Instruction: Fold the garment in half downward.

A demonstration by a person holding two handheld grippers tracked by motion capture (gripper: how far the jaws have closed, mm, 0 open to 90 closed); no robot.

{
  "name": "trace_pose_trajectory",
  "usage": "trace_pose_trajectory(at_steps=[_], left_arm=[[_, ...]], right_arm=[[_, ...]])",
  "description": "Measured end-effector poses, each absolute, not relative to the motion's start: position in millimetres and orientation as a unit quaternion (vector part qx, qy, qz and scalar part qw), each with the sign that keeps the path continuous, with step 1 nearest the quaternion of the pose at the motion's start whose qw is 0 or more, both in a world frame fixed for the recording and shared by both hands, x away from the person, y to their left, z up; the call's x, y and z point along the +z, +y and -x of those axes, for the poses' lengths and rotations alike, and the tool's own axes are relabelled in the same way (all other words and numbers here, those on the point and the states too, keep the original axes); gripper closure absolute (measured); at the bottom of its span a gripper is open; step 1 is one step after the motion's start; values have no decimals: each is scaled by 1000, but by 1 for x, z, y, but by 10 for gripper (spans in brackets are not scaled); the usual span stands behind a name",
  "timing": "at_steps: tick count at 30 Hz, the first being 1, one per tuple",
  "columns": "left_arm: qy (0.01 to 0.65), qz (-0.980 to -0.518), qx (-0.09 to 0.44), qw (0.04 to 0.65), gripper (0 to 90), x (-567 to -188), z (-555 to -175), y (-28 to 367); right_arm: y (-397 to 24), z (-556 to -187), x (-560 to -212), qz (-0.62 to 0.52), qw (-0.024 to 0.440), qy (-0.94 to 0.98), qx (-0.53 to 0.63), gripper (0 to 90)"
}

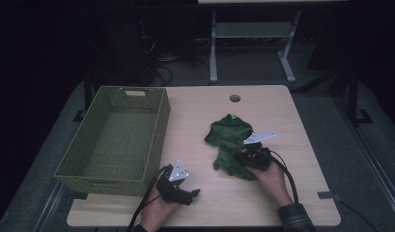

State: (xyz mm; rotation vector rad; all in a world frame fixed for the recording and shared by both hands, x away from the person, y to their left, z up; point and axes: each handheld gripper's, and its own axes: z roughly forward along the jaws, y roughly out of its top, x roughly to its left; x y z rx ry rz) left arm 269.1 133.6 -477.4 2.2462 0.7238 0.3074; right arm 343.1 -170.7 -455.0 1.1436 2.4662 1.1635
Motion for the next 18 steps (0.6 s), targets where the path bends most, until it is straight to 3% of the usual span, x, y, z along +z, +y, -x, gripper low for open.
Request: trace_pose_trajectory(at_steps=[9,18], left_arm=[[280,-877,121,370,131,-477,-270,133],[282,-877,120,371,130,-477,-269,133]], right_arm=[[-201,-329,-433,-383,123,815,417,675],[-232,-308,-428,-390,130,808,423,598]])
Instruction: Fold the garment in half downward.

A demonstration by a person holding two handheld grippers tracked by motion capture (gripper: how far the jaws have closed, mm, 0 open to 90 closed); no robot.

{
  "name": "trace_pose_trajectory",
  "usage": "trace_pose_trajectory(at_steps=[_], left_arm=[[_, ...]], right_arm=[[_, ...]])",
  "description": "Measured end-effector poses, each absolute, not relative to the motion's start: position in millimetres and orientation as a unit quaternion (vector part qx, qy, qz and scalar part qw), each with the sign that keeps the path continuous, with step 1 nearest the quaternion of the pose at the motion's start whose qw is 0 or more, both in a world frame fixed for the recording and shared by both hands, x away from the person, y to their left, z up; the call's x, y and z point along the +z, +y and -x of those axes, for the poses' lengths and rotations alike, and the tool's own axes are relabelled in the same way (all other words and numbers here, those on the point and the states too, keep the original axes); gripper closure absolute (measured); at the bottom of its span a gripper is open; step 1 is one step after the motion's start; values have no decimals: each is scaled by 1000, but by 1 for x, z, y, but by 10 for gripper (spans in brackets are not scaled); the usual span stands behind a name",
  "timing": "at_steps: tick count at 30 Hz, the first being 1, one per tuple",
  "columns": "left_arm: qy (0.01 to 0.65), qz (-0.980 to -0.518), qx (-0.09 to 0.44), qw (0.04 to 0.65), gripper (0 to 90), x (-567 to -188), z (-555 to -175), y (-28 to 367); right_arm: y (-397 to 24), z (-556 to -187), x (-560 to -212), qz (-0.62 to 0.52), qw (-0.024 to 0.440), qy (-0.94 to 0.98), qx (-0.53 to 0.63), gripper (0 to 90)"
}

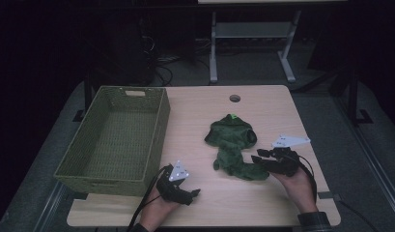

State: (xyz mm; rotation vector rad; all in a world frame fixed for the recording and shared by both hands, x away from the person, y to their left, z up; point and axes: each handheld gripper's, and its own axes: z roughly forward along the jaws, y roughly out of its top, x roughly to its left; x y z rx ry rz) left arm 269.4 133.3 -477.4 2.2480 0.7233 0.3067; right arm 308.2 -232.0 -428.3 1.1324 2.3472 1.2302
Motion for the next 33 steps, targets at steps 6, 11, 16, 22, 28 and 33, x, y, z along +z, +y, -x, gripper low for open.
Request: trace_pose_trajectory(at_steps=[6,11,16,22,28,33], left_arm=[[282,-877,120,371,130,-477,-269,133],[282,-877,120,371,131,-477,-269,133],[282,-877,120,371,131,-477,-269,133],[282,-877,120,371,131,-477,-269,133],[282,-877,120,371,131,-477,-269,133],[282,-877,119,371,131,-477,-269,133]], right_arm=[[-252,-292,-434,-399,135,805,417,560],[-266,-279,-438,-407,140,803,412,553],[-279,-269,-446,-418,140,801,405,559],[-288,-258,-455,-433,127,796,403,559],[-285,-256,-466,-436,107,803,392,558],[-277,-258,-469,-433,92,810,386,546]])
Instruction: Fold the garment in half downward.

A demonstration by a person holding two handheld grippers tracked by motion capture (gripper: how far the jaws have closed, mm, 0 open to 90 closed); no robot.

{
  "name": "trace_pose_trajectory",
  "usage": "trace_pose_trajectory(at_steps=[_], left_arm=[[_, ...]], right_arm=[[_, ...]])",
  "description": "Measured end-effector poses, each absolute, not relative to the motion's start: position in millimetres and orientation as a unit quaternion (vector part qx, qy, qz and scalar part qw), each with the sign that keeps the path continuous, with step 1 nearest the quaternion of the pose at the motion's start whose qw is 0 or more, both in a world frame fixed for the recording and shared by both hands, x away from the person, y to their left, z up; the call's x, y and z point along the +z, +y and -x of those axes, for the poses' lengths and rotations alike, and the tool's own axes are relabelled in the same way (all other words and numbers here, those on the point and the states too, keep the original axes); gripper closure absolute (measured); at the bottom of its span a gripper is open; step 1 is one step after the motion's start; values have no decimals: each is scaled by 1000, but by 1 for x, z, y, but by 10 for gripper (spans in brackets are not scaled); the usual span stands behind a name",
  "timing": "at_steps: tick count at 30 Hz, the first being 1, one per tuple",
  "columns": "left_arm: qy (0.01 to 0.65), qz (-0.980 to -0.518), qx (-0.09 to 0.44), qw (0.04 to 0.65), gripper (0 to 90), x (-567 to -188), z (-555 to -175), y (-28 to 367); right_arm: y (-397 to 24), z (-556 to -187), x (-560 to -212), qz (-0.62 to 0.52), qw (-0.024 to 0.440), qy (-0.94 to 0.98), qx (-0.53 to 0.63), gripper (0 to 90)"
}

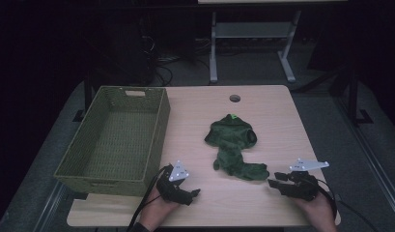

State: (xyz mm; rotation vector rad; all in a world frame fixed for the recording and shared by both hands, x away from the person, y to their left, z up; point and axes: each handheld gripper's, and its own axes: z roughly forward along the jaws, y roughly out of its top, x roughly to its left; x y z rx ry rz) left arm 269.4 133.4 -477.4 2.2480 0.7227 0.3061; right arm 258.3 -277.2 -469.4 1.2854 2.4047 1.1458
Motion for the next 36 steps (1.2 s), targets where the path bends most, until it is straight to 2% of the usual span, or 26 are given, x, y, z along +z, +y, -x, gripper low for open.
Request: trace_pose_trajectory(at_steps=[7,9,13,14,25,36], left_arm=[[282,-877,119,371,132,-477,-269,133],[282,-877,119,370,132,-477,-269,133],[283,-877,119,370,132,-477,-269,133],[282,-877,119,371,132,-477,-269,133],[282,-876,120,372,132,-478,-269,133],[282,-876,119,372,132,-477,-269,133]], right_arm=[[-271,-266,-473,-427,79,814,385,533],[-269,-268,-473,-425,75,814,389,581],[-265,-271,-472,-409,74,821,392,805],[-264,-270,-471,-409,75,821,392,830],[-269,-273,-451,-392,96,809,427,849],[-255,-284,-428,-353,124,812,449,849]])
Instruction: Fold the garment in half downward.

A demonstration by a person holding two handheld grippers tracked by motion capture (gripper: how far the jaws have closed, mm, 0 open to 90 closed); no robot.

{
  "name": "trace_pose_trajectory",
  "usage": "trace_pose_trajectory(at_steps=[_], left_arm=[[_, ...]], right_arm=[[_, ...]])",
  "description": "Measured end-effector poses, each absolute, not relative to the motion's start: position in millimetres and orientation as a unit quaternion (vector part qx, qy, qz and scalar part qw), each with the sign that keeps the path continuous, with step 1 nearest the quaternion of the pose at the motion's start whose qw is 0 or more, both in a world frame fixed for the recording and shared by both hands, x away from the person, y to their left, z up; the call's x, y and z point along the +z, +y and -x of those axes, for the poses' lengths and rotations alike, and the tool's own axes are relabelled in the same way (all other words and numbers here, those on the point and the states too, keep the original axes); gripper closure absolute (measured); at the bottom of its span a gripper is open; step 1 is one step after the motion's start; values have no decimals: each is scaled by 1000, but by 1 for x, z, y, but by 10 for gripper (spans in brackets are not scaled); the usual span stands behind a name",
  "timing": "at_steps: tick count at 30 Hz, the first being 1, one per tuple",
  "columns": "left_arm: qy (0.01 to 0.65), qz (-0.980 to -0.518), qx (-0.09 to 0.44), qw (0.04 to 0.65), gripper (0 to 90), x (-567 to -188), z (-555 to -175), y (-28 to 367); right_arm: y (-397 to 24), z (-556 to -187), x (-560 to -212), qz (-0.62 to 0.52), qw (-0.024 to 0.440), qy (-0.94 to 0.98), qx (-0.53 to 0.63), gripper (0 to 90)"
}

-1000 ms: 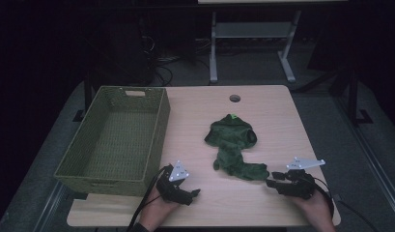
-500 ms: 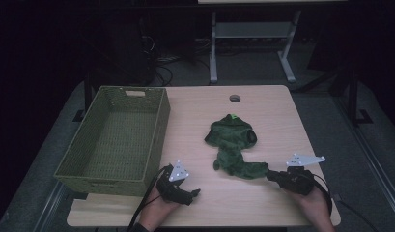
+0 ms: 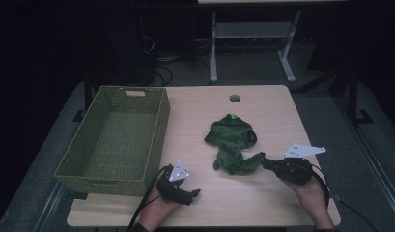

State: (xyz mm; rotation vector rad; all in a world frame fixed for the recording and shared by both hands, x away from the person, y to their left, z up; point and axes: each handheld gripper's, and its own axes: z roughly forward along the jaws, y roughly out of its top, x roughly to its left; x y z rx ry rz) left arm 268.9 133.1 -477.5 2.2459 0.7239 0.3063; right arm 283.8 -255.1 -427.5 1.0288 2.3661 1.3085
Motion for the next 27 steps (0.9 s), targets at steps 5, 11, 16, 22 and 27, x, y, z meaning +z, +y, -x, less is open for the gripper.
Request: trace_pose_trajectory(at_steps=[5,11,16,22,27], left_arm=[[284,-875,120,374,132,-478,-269,133],[282,-876,120,372,132,-478,-269,133],[282,-875,121,373,132,-478,-269,133],[282,-876,121,372,132,-477,-269,133],[281,-877,121,371,132,-477,-269,133]], right_arm=[[-244,-291,-418,-336,130,816,452,848],[-225,-303,-413,-318,130,822,454,845],[-209,-314,-411,-304,125,829,452,845],[-192,-328,-413,-297,124,830,456,827],[-179,-337,-415,-297,122,827,462,758]])
